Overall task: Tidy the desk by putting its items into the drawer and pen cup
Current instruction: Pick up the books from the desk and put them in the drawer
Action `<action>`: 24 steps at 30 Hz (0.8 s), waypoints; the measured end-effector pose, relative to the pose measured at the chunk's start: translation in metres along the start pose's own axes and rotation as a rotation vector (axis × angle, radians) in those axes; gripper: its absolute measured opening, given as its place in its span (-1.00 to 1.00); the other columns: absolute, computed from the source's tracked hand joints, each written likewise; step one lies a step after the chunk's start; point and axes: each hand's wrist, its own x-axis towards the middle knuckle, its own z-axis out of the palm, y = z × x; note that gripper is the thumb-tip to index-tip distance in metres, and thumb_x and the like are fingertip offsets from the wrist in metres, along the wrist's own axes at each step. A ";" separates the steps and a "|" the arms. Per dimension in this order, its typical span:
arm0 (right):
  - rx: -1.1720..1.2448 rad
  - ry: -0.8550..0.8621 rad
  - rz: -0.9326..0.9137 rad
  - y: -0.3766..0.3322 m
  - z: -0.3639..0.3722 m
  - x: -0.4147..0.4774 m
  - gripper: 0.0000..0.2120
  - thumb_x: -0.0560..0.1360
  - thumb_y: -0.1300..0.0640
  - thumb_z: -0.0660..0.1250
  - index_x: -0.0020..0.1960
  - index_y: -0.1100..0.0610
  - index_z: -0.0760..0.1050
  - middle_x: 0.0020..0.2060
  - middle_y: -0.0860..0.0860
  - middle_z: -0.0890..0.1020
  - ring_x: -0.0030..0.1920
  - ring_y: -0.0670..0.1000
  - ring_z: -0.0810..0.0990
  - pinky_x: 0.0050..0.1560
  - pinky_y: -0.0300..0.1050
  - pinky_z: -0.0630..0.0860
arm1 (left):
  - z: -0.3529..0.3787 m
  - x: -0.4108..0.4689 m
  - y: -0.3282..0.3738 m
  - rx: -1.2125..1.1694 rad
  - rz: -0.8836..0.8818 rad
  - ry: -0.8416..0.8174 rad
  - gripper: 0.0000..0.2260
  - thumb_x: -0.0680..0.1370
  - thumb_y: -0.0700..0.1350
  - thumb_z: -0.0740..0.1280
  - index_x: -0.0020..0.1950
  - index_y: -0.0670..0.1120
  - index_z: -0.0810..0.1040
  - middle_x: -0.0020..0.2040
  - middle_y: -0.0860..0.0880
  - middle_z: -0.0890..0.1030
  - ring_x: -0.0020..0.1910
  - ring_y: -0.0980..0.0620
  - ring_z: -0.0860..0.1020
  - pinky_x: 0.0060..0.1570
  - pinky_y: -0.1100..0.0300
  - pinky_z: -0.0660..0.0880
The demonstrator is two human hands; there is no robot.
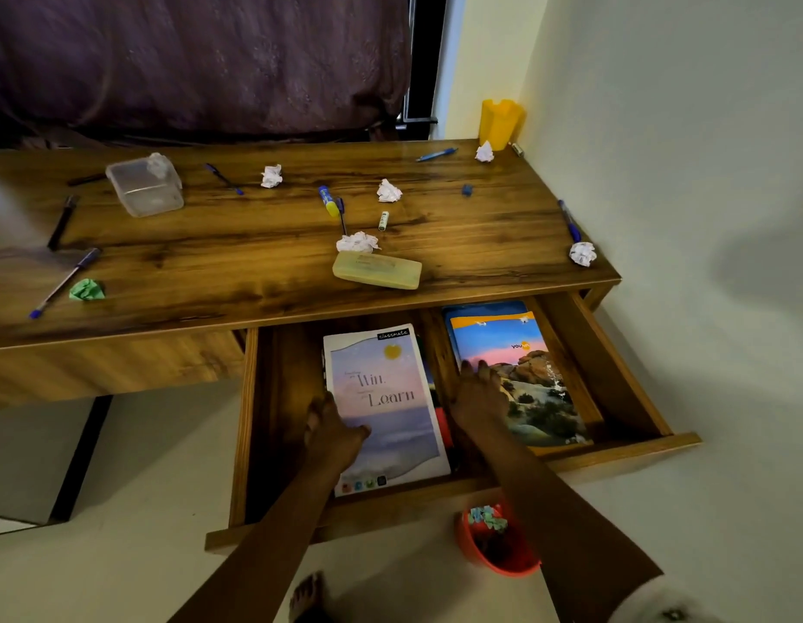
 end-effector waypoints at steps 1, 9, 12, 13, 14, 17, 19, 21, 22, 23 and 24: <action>-0.006 -0.035 0.017 0.005 -0.002 0.003 -0.37 0.55 0.00 0.23 0.53 0.06 0.02 0.52 0.16 0.02 0.51 0.25 0.02 0.40 0.23 0.23 | 0.001 -0.002 0.003 0.044 0.004 -0.010 -0.24 0.42 -0.13 0.46 0.51 -0.10 0.12 0.46 -0.17 0.19 0.41 -0.22 0.24 0.32 -0.04 0.36; -0.085 -0.190 -0.032 0.040 0.012 0.017 -0.35 0.61 -0.03 0.09 0.54 -0.04 -0.23 0.54 0.11 -0.16 0.51 0.30 -0.18 0.42 0.36 0.10 | 0.014 -0.007 0.007 0.113 -0.076 -0.090 -0.23 0.52 -0.09 0.36 0.56 -0.06 -0.06 0.53 -0.20 0.03 0.48 -0.24 0.10 0.38 -0.01 0.25; -0.113 -0.235 -0.062 0.048 0.011 0.017 -0.25 0.57 0.01 0.21 0.53 -0.04 -0.26 0.54 0.11 -0.20 0.51 0.29 -0.21 0.44 0.35 0.06 | 0.016 -0.008 0.007 0.164 -0.066 -0.095 -0.22 0.53 -0.05 0.35 0.56 -0.06 -0.10 0.55 -0.19 -0.03 0.50 -0.23 0.06 0.39 0.00 0.21; -0.116 -0.247 -0.075 0.051 0.012 0.018 -0.22 0.56 0.00 0.23 0.53 -0.05 -0.27 0.53 0.12 -0.20 0.51 0.28 -0.22 0.45 0.34 0.04 | 0.016 -0.008 0.007 0.168 -0.068 -0.100 -0.22 0.53 -0.04 0.35 0.56 -0.07 -0.11 0.55 -0.18 -0.05 0.50 -0.23 0.05 0.40 0.00 0.20; -0.124 -0.255 -0.086 0.053 0.013 0.018 -0.20 0.55 -0.01 0.24 0.53 -0.05 -0.28 0.53 0.12 -0.20 0.51 0.27 -0.22 0.45 0.34 0.03 | 0.017 -0.009 0.009 0.166 -0.073 -0.103 -0.21 0.53 -0.04 0.36 0.56 -0.07 -0.11 0.55 -0.18 -0.06 0.51 -0.23 0.04 0.40 0.00 0.20; -0.086 -0.240 -0.070 0.056 0.015 0.017 -0.24 0.57 -0.07 0.20 0.53 -0.05 -0.26 0.54 0.08 -0.20 0.51 0.25 -0.22 0.45 0.33 0.02 | 0.022 -0.015 0.015 0.151 -0.090 -0.113 -0.18 0.52 -0.03 0.37 0.55 -0.10 -0.13 0.54 -0.20 -0.10 0.51 -0.22 0.02 0.39 0.01 0.19; 0.020 -0.153 -0.073 0.047 0.014 0.013 -0.35 0.59 -0.10 0.13 0.55 -0.01 -0.11 0.55 0.07 -0.10 0.53 0.22 -0.10 0.45 0.29 0.10 | 0.024 -0.016 0.017 0.138 -0.105 -0.108 -0.16 0.51 -0.03 0.38 0.55 -0.13 -0.16 0.54 -0.20 -0.11 0.51 -0.22 0.01 0.41 0.00 0.17; 0.184 -0.038 -0.124 0.028 0.014 0.008 -0.49 0.60 -0.05 0.15 0.49 0.07 0.19 0.49 0.11 0.22 0.47 0.18 0.22 0.39 0.12 0.31 | 0.024 -0.014 0.017 0.057 -0.123 -0.088 -0.16 0.50 -0.08 0.39 0.55 -0.14 -0.15 0.54 -0.20 -0.05 0.50 -0.23 0.06 0.41 -0.05 0.21; 0.260 -0.044 -0.170 0.018 0.015 0.005 -0.56 0.58 -0.02 0.21 0.42 0.08 0.32 0.40 0.12 0.39 0.38 0.16 0.37 0.32 0.04 0.40 | 0.023 -0.011 0.016 -0.001 -0.135 -0.074 -0.17 0.49 -0.12 0.40 0.55 -0.14 -0.12 0.54 -0.20 0.01 0.48 -0.24 0.12 0.39 -0.07 0.26; 0.317 -0.096 -0.205 0.008 0.016 0.002 -0.59 0.55 0.01 0.27 0.37 0.08 0.38 0.32 0.11 0.48 0.30 0.14 0.47 0.26 0.01 0.45 | 0.021 -0.011 0.016 -0.053 -0.143 -0.060 -0.18 0.49 -0.16 0.40 0.55 -0.15 -0.09 0.52 -0.20 0.07 0.46 -0.25 0.17 0.36 -0.08 0.30; 0.357 -0.155 -0.218 0.001 0.019 -0.001 -0.56 0.51 0.03 0.33 0.36 0.08 0.39 0.29 0.11 0.52 0.26 0.14 0.50 0.24 0.00 0.48 | 0.020 -0.011 0.016 -0.080 -0.151 -0.048 -0.20 0.49 -0.19 0.39 0.55 -0.14 -0.07 0.51 -0.21 0.11 0.44 -0.26 0.21 0.33 -0.08 0.34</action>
